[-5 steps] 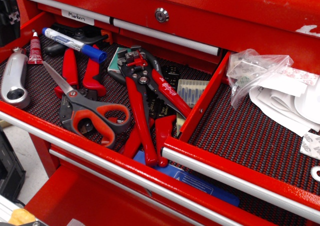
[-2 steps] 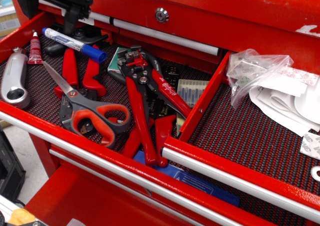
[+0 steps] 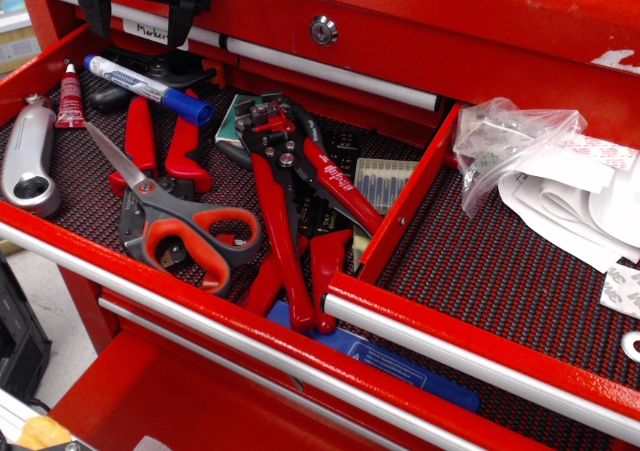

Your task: Pick up blue pen and put into drawer

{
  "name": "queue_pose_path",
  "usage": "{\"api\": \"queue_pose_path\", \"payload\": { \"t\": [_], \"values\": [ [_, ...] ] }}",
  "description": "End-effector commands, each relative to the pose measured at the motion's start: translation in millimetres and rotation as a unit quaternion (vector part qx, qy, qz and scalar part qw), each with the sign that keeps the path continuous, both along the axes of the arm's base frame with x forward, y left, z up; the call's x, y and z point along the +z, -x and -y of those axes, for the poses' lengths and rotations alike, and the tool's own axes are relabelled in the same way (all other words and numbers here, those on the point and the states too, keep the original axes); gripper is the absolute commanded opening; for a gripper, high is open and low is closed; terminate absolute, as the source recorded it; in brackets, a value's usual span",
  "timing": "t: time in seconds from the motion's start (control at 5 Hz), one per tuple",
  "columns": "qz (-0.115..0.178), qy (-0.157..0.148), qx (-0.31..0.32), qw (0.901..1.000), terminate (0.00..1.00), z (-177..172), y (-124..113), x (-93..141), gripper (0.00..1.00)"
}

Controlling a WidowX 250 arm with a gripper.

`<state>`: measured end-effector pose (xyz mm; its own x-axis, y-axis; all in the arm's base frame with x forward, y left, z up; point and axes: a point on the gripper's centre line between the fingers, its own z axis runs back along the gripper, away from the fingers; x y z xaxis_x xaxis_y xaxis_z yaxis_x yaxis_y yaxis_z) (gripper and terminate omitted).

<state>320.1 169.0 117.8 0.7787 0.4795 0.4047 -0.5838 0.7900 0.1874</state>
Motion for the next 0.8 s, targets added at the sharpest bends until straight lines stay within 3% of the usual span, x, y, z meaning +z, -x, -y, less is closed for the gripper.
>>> {"api": "queue_pose_path", "payload": {
  "t": [0.0, 0.6],
  "values": [
    [0.055, 0.013, 0.034, 0.9978, 0.0, -10, -12, 2, 1.0],
    [0.113, 0.002, 0.08, 0.9904, 0.0, -8, -4, -17, 1.0]
  ]
}}
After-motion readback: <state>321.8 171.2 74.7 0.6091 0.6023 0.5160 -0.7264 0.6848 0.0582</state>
